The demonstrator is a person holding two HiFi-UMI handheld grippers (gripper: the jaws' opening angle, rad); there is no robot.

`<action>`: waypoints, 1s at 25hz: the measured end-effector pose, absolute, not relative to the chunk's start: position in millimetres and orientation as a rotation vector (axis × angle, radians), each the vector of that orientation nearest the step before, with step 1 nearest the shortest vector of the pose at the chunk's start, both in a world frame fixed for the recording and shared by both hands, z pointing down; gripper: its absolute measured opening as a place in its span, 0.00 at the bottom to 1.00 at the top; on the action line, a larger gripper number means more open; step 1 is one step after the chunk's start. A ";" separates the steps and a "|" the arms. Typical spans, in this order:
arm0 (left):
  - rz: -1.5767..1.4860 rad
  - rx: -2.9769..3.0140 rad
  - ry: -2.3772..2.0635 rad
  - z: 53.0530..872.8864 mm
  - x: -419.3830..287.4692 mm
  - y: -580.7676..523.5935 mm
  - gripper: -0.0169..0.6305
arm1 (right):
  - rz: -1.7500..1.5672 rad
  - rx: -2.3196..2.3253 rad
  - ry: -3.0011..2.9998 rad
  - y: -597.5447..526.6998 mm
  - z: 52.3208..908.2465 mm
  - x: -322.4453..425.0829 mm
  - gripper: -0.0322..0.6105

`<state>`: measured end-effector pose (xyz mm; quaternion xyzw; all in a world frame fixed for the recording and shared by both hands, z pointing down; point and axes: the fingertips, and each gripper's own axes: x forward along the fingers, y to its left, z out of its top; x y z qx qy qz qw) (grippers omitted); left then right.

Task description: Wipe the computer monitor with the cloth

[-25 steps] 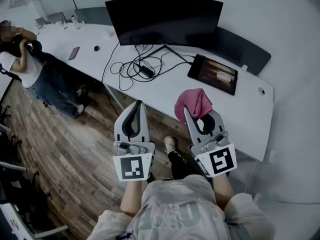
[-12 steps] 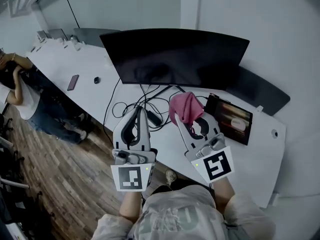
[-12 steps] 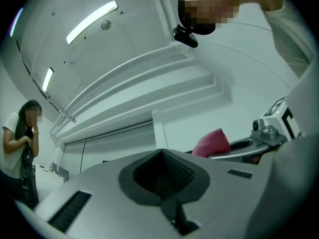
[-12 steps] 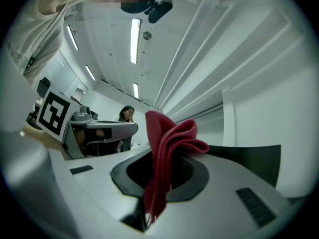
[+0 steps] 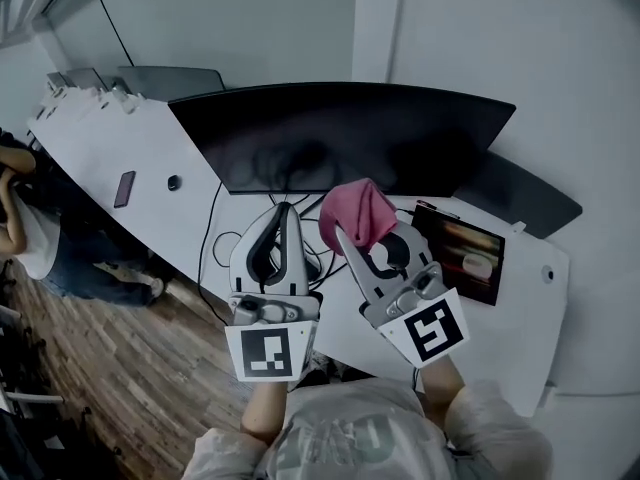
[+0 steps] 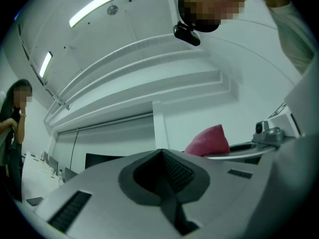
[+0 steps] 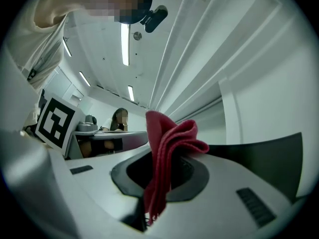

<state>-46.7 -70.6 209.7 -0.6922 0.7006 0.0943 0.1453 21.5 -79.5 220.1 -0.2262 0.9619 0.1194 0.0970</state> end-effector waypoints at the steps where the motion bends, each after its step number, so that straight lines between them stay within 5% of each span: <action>1: 0.276 -2.011 2.013 210.7 -47.3 -74.4 0.05 | 0.361 -0.678 2.844 -81.3 219.5 20.0 0.13; 6: 0.259 -2.075 1.946 205.5 -37.4 -95.8 0.05 | 0.454 -0.795 2.820 -103.6 210.3 31.4 0.13; 18: 0.324 -2.447 1.503 184.0 121.3 -194.8 0.05 | 0.975 -1.547 2.647 -246.9 138.2 239.8 0.13; 25: 0.343 -2.537 1.374 183.4 168.7 -231.6 0.05 | 1.012 -1.612 2.667 -313.5 139.7 274.8 0.13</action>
